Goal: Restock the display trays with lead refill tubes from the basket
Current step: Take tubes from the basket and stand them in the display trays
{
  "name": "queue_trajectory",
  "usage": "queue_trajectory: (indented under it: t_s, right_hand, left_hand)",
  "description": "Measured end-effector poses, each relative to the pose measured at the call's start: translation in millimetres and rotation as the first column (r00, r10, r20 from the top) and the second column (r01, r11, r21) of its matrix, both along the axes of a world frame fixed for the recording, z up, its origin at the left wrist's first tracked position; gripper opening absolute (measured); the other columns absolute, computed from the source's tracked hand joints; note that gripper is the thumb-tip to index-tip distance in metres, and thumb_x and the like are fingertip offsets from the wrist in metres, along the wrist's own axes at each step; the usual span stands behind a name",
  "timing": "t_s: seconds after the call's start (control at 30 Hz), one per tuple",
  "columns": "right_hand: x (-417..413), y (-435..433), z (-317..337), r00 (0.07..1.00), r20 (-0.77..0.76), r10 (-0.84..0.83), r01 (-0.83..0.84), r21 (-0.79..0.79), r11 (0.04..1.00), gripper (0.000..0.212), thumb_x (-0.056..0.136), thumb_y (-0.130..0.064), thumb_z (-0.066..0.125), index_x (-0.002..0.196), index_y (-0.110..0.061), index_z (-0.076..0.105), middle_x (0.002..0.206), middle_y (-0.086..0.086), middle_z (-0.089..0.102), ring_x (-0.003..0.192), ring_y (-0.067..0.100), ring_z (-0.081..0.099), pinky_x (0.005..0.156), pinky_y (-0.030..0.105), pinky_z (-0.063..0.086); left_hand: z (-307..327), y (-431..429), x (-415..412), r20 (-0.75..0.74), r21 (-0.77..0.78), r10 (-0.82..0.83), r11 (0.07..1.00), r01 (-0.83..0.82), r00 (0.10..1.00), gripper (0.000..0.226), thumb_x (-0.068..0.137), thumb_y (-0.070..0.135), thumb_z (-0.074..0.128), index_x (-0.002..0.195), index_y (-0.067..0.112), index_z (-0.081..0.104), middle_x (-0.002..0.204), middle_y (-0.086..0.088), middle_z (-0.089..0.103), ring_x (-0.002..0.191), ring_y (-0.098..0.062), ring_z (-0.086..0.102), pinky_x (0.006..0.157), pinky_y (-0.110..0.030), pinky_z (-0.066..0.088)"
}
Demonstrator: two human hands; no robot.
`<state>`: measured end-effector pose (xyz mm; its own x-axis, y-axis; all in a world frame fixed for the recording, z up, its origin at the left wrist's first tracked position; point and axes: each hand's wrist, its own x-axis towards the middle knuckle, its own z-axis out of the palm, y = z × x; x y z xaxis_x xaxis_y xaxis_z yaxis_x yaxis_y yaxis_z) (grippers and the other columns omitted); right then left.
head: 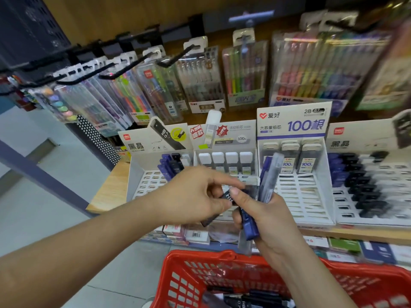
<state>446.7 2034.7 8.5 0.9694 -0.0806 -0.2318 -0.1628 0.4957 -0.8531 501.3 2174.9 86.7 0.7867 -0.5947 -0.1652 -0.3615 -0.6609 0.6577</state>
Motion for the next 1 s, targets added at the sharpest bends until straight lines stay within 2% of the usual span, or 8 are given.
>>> queue_trajectory:
  t_s: [0.13, 0.27, 0.4, 0.47, 0.6, 0.77, 0.87, 1.0]
  right_hand:
    - [-16.4, -27.9, 9.2, 0.999, -0.038, -0.016, 0.017, 0.014, 1.000, 0.036, 0.064, -0.032, 0.079, 0.090, -0.011, 0.069, 0.066, 0.006, 0.061, 0.052, 0.018, 0.053, 0.051, 0.033, 0.043]
    - [-36.7, -76.0, 20.1, 0.998, -0.053, -0.027, 0.023, -0.087, 0.996, 0.034, 0.068, -0.028, 0.080, 0.094, -0.011, 0.067, 0.074, 0.009, 0.063, 0.054, 0.022, 0.052, 0.055, 0.034, 0.045]
    - [-48.9, -112.6, 25.2, 0.992, -0.044, -0.120, 0.111, -0.167, 0.980, 0.013, 0.083, -0.011, 0.075, 0.083, -0.011, 0.062, 0.070, 0.010, 0.058, 0.049, 0.021, 0.050, 0.052, 0.032, 0.045]
    - [-51.2, -126.5, 25.5, 0.962, -0.044, -0.270, 0.265, -0.105, 0.959, 0.012, 0.087, -0.008, 0.071, 0.082, -0.011, 0.060, 0.070, 0.009, 0.059, 0.045, 0.016, 0.049, 0.045, 0.028, 0.044]
    - [-67.1, -161.1, 19.3, 0.852, -0.093, -0.516, 0.519, 0.016, 0.855, 0.008, 0.091, -0.017, 0.068, 0.088, -0.012, 0.061, 0.069, 0.007, 0.063, 0.049, 0.013, 0.054, 0.046, 0.027, 0.044]
    - [-84.4, -196.8, -1.8, 0.741, -0.170, -0.650, 0.669, 0.108, 0.735, 0.012, 0.091, -0.018, 0.067, 0.096, -0.011, 0.059, 0.070, 0.006, 0.063, 0.053, 0.013, 0.056, 0.047, 0.024, 0.048]
    - [-86.7, -205.2, -12.1, 0.721, -0.220, -0.657, 0.692, 0.167, 0.703, 0.010, 0.091, -0.017, 0.067, 0.096, -0.011, 0.060, 0.070, 0.007, 0.063, 0.053, 0.014, 0.056, 0.044, 0.023, 0.047]
    - [-85.3, -206.2, -18.9, 0.720, -0.243, -0.649, 0.692, 0.200, 0.693, 0.010, 0.090, -0.016, 0.068, 0.096, -0.011, 0.063, 0.066, 0.006, 0.064, 0.054, 0.015, 0.056, 0.045, 0.024, 0.047]
  left_hand:
    - [5.6, -31.5, -11.1, 0.050, -0.007, -0.002, 1.000, 0.002, 0.999, 0.031, 0.079, 0.019, 0.077, 0.106, 0.031, 0.069, 0.056, 0.011, 0.052, 0.051, -0.002, 0.046, 0.059, -0.021, 0.042]
    - [8.6, -68.0, -16.1, -0.060, -0.251, 0.187, 0.948, -0.197, 0.980, 0.020, 0.074, 0.008, 0.079, 0.082, 0.016, 0.062, 0.058, 0.001, 0.056, 0.050, -0.015, 0.055, 0.056, -0.032, 0.052]
    - [12.5, -108.6, -23.8, -0.194, -0.419, 0.265, 0.848, -0.324, 0.945, 0.013, 0.080, -0.005, 0.070, 0.086, 0.003, 0.061, 0.069, -0.019, 0.061, 0.053, -0.017, 0.060, 0.054, -0.023, 0.054]
    - [13.2, -129.0, -25.0, -0.212, -0.461, 0.261, 0.823, -0.332, 0.942, 0.014, 0.082, -0.007, 0.067, 0.085, 0.006, 0.062, 0.070, -0.015, 0.063, 0.054, -0.015, 0.062, 0.055, -0.021, 0.054]
    - [8.2, -171.8, -18.4, -0.056, -0.427, 0.257, 0.867, -0.256, 0.965, 0.025, 0.087, -0.004, 0.063, 0.076, 0.019, 0.065, 0.068, -0.004, 0.065, 0.061, -0.016, 0.065, 0.068, -0.029, 0.058]
    - [-6.4, -229.5, 1.7, 0.111, -0.410, 0.270, 0.889, -0.204, 0.956, 0.020, 0.080, 0.004, 0.071, 0.075, 0.024, 0.071, 0.080, 0.002, 0.070, 0.080, -0.025, 0.070, 0.082, -0.042, 0.056]
    - [-16.1, -263.8, 10.8, 0.226, -0.342, 0.222, 0.930, -0.136, 0.949, 0.010, 0.077, 0.008, 0.076, 0.087, 0.012, 0.076, 0.080, 0.002, 0.071, 0.080, -0.018, 0.069, 0.084, -0.035, 0.055]
    - [-35.1, -290.2, 20.8, 0.378, -0.172, 0.125, 0.983, -0.063, 0.917, 0.014, 0.078, 0.017, 0.076, 0.092, 0.016, 0.077, 0.088, 0.002, 0.074, 0.084, -0.013, 0.065, 0.082, -0.025, 0.050]
